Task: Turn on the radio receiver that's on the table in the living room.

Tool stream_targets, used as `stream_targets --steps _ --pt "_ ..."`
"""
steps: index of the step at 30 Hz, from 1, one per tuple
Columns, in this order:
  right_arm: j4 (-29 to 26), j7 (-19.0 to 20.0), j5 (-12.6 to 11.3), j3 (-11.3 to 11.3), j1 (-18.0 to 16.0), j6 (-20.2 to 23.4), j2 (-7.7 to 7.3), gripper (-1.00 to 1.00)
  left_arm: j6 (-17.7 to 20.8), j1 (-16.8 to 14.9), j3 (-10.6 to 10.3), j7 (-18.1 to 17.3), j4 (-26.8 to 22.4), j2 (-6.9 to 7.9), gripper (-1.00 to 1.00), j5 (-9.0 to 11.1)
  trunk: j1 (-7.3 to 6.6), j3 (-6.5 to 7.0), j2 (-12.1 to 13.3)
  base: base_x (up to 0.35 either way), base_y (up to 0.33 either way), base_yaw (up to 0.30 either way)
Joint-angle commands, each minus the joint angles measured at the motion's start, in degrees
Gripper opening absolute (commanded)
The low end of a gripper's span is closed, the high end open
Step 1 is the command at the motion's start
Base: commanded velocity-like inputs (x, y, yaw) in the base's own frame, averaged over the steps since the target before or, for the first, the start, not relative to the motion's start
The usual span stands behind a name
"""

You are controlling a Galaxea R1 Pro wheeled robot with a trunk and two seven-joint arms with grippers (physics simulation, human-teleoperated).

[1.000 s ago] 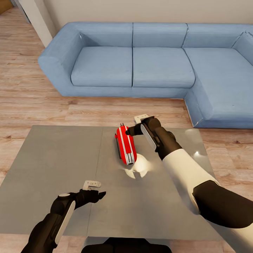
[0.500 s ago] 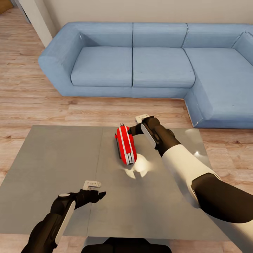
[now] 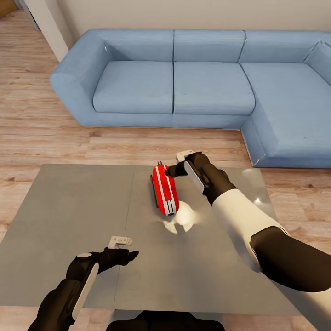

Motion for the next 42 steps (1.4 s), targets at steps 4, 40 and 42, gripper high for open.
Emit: stream_targets --steps 4,40,42 --pt "-0.05 -0.04 -2.28 4.22 0.0 -0.78 0.0 1.0 0.0 0.0 0.0 0.0 0.0 0.0 1.0 0.0 0.0 0.0 0.0 0.0 0.0 0.0" --pt "9.69 -3.27 -15.01 14.65 0.0 -7.26 0.0 1.0 0.0 0.0 -0.02 0.0 -0.03 -0.07 1.0 0.16 0.0 0.0 0.0 0.0 0.0 0.0" --pt "10.04 -3.26 -15.01 14.64 0.0 -7.63 0.0 1.0 0.0 0.0 -0.05 0.0 -0.03 -0.08 1.0 0.17 0.0 0.0 0.0 0.0 0.0 0.0"
